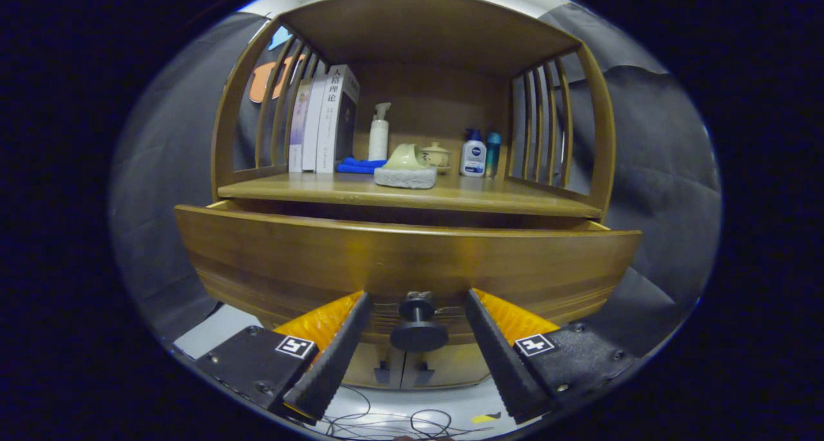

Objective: Pull open the drawer, take out the items inside it, and place them on the countertop above the cabinet.

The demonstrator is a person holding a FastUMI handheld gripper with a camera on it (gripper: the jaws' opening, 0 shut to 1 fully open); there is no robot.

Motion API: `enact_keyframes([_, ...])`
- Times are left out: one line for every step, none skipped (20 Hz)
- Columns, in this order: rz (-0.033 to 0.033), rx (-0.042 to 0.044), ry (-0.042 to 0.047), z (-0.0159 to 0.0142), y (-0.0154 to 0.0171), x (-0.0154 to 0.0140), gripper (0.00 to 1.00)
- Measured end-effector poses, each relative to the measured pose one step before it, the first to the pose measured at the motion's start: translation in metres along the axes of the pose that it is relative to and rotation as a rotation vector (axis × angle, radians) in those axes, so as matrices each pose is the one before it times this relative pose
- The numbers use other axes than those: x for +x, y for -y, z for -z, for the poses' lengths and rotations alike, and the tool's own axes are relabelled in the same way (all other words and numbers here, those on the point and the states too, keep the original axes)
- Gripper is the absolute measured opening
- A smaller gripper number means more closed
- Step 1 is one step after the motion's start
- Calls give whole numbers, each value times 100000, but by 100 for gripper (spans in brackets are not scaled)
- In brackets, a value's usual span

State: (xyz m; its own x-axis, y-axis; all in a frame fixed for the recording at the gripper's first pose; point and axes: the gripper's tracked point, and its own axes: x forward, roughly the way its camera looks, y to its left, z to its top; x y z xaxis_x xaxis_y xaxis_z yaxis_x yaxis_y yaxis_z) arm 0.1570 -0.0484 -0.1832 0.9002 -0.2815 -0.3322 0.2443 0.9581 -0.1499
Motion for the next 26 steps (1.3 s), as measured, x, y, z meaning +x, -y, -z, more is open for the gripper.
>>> enact_keyframes([123,-260,-582,-178,12,463,98])
enact_keyframes([47,132,-160,-227,34,514,98])
enact_keyframes([-40,277,-515,-176,-50,517,99])
enact_keyframes([-37,291,-286,-168,-103,486,98])
enact_keyframes([-7,-77,-635,-167,3,441,98])
enact_keyframes([37,138,-471,-180,-8,483,98])
enact_keyframes([29,125,-601,-176,-13,381,99])
enact_keyframes([31,114,-466,-179,-5,423,98])
enact_keyframes([-18,247,-351,-134,-16,313,98])
enact_keyframes([-155,208,-369,-138,-20,424,98])
enact_keyframes([-101,411,-259,-152,-18,358,98])
enact_keyframes([-228,343,-776,-39,15,186,98])
enact_keyframes([-653,795,-575,65,-219,61,99])
enact_keyframes([-569,274,-173,98,-106,313,98])
enact_keyframes([-171,-365,-465,140,-9,-20,99])
enact_keyframes([33,-159,1004,-81,28,62,98])
enact_keyframes([-23,-399,-543,300,-42,135,98])
enact_keyframes([-63,-68,-1316,328,-67,72,98])
enact_keyframes([-41,-202,-1620,537,-101,181,98])
enact_keyframes([-365,152,-392,130,106,-145,98])
enact_keyframes([-473,495,816,-117,19,86,98])
enact_keyframes([-489,506,-933,135,48,6,98])
enact_keyframes([-1108,1541,-720,-247,-76,-129,98])
enact_keyframes([-950,1782,601,-475,-84,-481,98])
enact_keyframes([-1398,595,1994,-732,-195,-744,99])
enact_keyframes([-1518,-1576,1822,-449,-299,-702,99])
